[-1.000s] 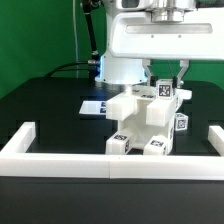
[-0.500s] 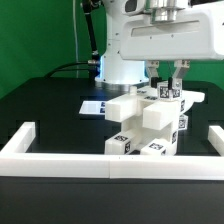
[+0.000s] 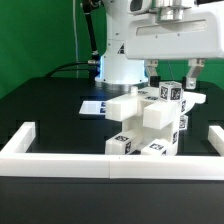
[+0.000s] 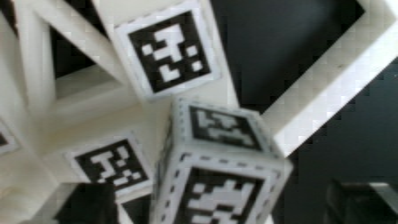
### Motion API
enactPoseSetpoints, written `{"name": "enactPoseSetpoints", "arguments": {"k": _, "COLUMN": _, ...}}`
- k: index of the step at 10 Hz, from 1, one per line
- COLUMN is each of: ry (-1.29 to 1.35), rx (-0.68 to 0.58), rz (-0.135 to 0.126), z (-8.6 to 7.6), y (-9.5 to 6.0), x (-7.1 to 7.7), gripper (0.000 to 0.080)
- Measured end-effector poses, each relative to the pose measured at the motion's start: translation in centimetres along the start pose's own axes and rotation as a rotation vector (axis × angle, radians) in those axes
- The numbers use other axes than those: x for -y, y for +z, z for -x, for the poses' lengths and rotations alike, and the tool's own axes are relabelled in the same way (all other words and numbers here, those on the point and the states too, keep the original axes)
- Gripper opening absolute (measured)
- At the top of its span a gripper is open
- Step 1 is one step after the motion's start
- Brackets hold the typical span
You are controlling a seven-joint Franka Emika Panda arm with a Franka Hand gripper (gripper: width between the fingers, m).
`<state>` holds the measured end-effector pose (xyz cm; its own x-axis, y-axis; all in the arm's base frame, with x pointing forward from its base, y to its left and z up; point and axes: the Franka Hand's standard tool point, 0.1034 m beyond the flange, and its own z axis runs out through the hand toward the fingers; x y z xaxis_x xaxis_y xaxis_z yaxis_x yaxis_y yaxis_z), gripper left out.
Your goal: Assemble chair
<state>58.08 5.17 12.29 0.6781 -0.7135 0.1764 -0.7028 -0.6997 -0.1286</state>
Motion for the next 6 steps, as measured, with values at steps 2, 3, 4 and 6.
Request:
{"name": "enactPoseSetpoints", "arguments": {"k": 2, "ry": -0.216, "rx": -0.012, "rz": -0.009, "z": 0.1, "y": 0.0, "x": 0.2, "gripper": 0.0648}}
{"name": "enactPoseSetpoints", "arguments": {"k": 3, "ry": -0.197, "rx": 0.003, "rz": -0.005, "z": 0.1, "y": 0.1, "x": 0.0, "gripper": 0.0648}}
{"name": "enactPoseSetpoints", "arguments": {"k": 4, "ry": -0.198, "rx": 0.000, "rz": -0.006, "z": 0.1, "y": 0.1, "x": 0.1, "gripper": 0.0648}}
{"name": "enactPoseSetpoints", "arguments": {"k": 6, "ry": -0.215, "rx": 0.154, "rz": 0.033, "z": 0.1, "y": -0.6, "x": -0.9, "gripper": 0.0649}}
